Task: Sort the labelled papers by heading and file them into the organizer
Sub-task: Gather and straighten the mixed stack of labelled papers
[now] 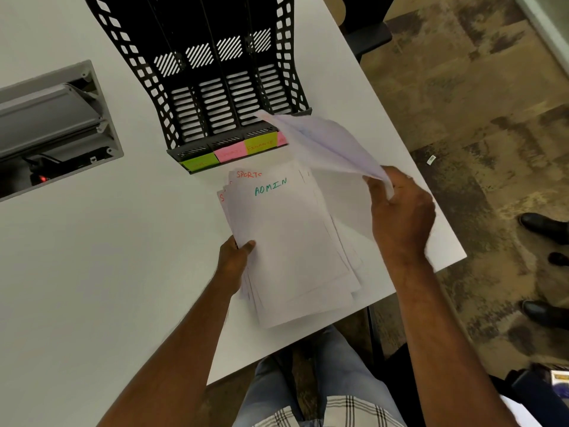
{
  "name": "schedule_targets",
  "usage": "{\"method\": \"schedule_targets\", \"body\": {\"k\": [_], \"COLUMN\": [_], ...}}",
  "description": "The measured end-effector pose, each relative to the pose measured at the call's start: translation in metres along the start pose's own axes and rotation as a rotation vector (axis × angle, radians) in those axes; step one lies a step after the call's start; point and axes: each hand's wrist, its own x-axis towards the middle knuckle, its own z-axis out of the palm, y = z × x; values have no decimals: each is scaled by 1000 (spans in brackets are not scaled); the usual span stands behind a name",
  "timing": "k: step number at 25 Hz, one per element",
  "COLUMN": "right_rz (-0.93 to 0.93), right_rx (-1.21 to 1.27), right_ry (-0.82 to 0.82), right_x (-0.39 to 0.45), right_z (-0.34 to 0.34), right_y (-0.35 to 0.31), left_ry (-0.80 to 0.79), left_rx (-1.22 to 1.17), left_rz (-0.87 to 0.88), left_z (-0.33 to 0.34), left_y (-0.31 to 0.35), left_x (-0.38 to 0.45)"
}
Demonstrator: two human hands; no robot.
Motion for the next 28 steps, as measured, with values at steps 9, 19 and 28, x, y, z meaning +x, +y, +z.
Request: {"method": "schedule_targets", "body": {"k": [9,19,28], "right_rz": [332,311,689], "right_rx": [196,-71,201], "right_ry": [-711,-641,-581], "right_x": [-30,-94,-66], "right_z": [70,117,113], "right_y": [50,75,78], "left_ry": [-38,-129,379], "left_rx": [-140,-64,508], "left_rz": [-124,26,86], "left_z": [-3,7,34], "left_y": [2,0,4], "left_x": [-1,-3,-10]}}
